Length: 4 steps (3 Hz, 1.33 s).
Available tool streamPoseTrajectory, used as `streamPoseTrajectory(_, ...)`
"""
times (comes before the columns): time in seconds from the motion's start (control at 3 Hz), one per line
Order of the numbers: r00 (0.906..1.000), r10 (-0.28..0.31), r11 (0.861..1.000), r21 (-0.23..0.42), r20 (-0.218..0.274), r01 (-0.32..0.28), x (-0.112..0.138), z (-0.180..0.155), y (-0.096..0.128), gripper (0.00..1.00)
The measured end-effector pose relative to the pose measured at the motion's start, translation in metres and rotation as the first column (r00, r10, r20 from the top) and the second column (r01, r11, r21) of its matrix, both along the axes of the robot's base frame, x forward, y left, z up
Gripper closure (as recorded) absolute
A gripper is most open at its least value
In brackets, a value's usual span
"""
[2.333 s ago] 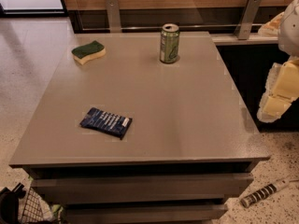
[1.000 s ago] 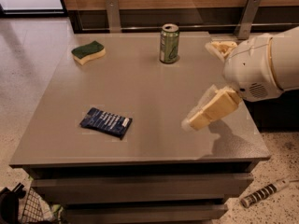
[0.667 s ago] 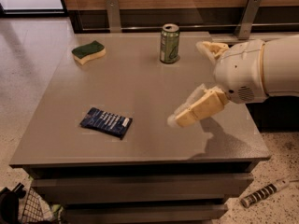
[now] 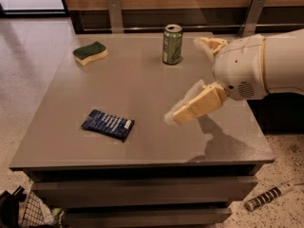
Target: Move rxbar blueberry near sponge
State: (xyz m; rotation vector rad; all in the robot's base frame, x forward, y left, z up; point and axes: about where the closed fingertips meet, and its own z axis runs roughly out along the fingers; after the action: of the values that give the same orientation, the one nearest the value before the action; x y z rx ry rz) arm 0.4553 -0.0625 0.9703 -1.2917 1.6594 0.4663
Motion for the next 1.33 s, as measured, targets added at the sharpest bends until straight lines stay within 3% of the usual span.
streamPoseTrajectory(0.33, 0.9991, 0.032, 0.999, 0.016, -0.026, -0.032, 0.005, -0.015, 0.023, 0.0)
streamPoseTrajectory(1.33, 0.9956, 0.084, 0.995, 0.056, -0.04, -0.082, 0.014, -0.068, 0.101, 0.0)
